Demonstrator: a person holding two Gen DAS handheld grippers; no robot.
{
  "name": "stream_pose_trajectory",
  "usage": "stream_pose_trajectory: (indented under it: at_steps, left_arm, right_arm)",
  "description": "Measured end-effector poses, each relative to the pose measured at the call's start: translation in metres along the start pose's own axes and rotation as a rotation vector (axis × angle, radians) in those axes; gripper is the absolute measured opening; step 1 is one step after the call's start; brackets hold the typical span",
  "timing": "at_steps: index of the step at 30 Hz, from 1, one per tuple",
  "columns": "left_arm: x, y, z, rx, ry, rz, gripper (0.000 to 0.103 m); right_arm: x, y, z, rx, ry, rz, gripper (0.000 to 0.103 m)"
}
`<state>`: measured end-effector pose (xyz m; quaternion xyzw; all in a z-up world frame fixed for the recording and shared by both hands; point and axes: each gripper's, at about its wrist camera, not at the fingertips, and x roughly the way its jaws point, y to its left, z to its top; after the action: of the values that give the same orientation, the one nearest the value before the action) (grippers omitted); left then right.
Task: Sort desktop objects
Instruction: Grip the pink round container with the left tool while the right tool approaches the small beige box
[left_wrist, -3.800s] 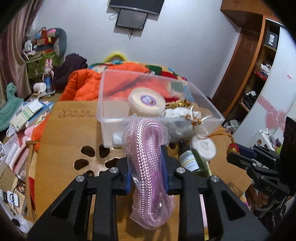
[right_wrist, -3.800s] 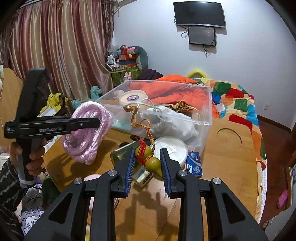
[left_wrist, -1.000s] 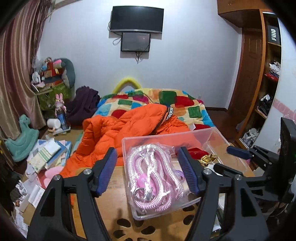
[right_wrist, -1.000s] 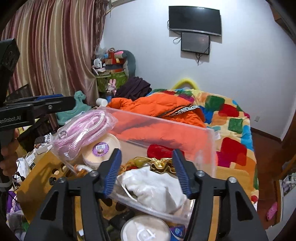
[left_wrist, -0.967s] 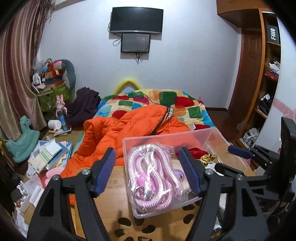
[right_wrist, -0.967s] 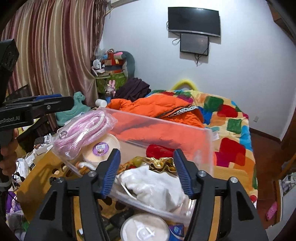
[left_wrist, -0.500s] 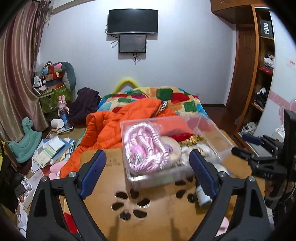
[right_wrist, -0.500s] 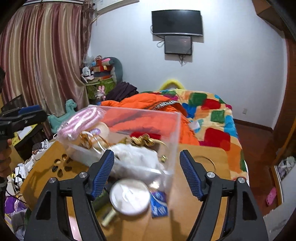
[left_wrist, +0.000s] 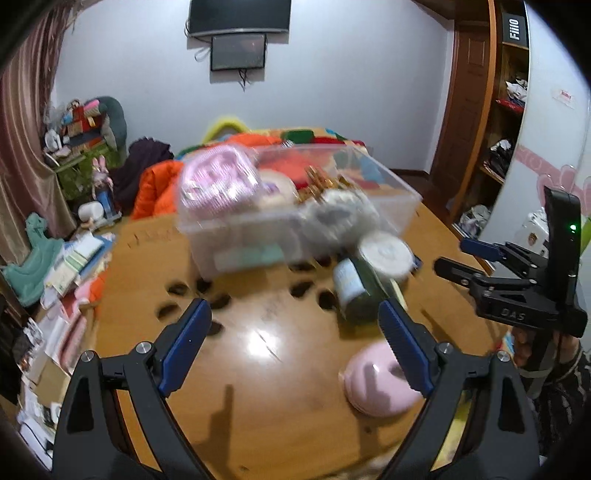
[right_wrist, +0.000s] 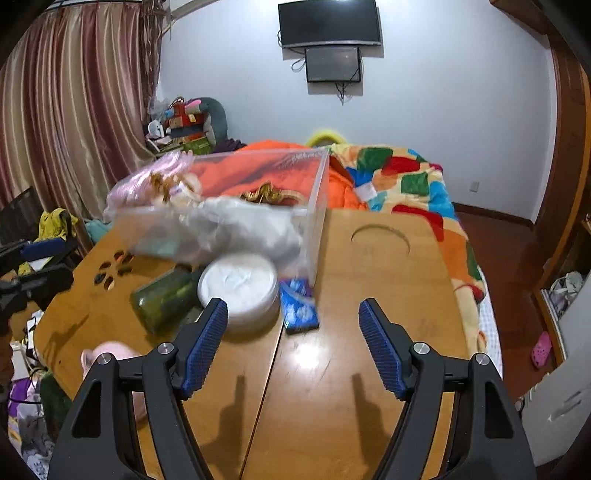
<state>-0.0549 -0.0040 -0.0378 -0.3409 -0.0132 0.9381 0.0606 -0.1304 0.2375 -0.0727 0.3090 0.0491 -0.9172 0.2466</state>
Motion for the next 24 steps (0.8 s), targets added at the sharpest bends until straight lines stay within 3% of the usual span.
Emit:
stream_pose_trajectory:
  at_steps: [9,16,19,24]
  left_arm:
    - [0.001,-0.035,-0.032,0.021,0.049,-0.092,0.093]
    - [0.028,-0.049,-0.046,0.026,0.129,-0.107,0.093]
    - [0.036,-0.052,-0.050,0.022,0.141,-0.082,0.093]
    - [0.037,-0.049,-0.054,0.004,0.096,-0.030,0.093]
  right_arm:
    - [-0.002,0.001,-0.030,0.057,0.017,0.006,0.070]
    - [-0.001,-0.005,-0.045,0.103,0.034,0.009,0.070]
    - [-0.001,-0.004,-0.046,0.104,0.035,0.009,0.070]
    - [-0.001,0.004,-0.042,0.085,0.027,0.024,0.070]
